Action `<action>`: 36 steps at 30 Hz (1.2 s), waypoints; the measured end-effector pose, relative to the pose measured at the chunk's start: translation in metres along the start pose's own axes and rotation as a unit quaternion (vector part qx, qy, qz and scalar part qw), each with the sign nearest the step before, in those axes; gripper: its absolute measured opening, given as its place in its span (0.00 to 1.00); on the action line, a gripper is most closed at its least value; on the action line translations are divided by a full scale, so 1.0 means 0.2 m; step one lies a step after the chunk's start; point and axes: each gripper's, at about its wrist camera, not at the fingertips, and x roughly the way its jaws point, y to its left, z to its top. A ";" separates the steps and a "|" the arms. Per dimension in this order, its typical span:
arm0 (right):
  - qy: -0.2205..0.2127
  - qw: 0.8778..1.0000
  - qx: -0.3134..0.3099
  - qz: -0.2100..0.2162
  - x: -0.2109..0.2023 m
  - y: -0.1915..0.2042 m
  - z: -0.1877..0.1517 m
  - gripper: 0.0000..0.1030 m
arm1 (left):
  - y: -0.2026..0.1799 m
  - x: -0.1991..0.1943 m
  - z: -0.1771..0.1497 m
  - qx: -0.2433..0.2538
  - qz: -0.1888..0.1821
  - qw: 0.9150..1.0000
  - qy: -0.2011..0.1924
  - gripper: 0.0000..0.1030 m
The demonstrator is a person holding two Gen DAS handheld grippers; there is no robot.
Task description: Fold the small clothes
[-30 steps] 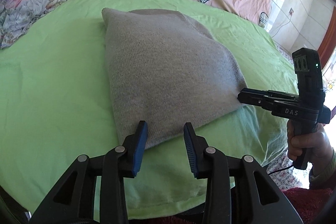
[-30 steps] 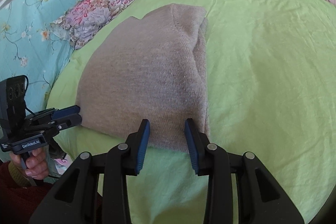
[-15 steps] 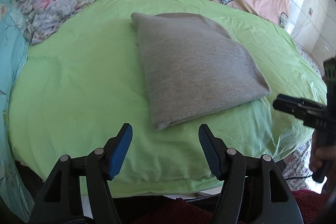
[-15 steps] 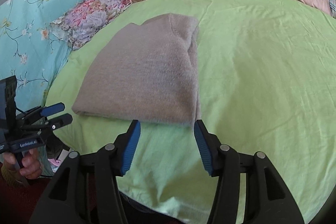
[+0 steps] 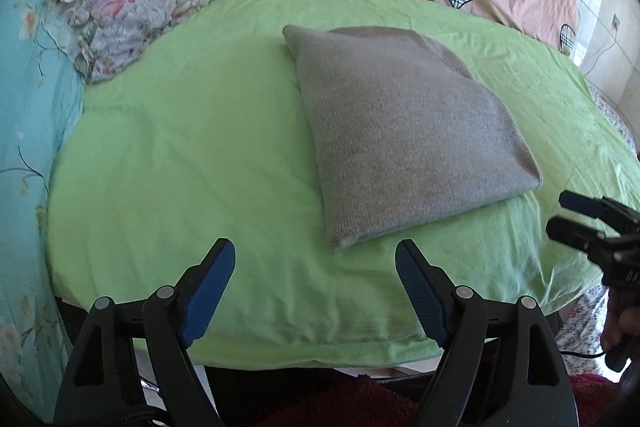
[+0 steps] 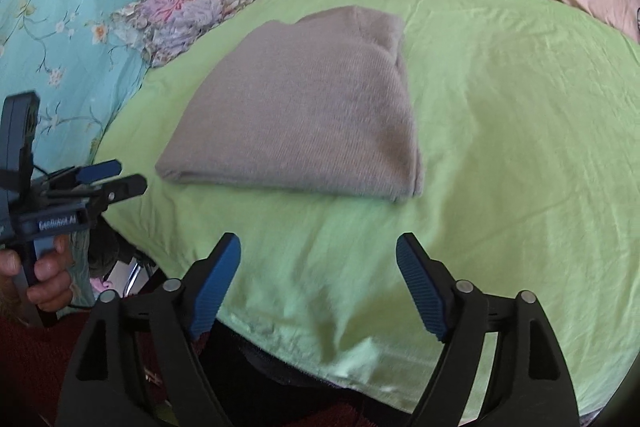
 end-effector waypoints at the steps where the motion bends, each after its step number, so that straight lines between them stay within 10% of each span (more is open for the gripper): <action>1: -0.004 1.000 0.004 -0.002 0.00 -0.01 0.02 0.83 | 0.00 0.00 0.01 0.000 0.003 1.000 -0.003 0.82; 36: 0.072 0.997 -0.020 0.015 0.22 0.00 0.42 0.93 | -0.17 0.23 0.34 0.057 0.077 0.994 0.045 0.88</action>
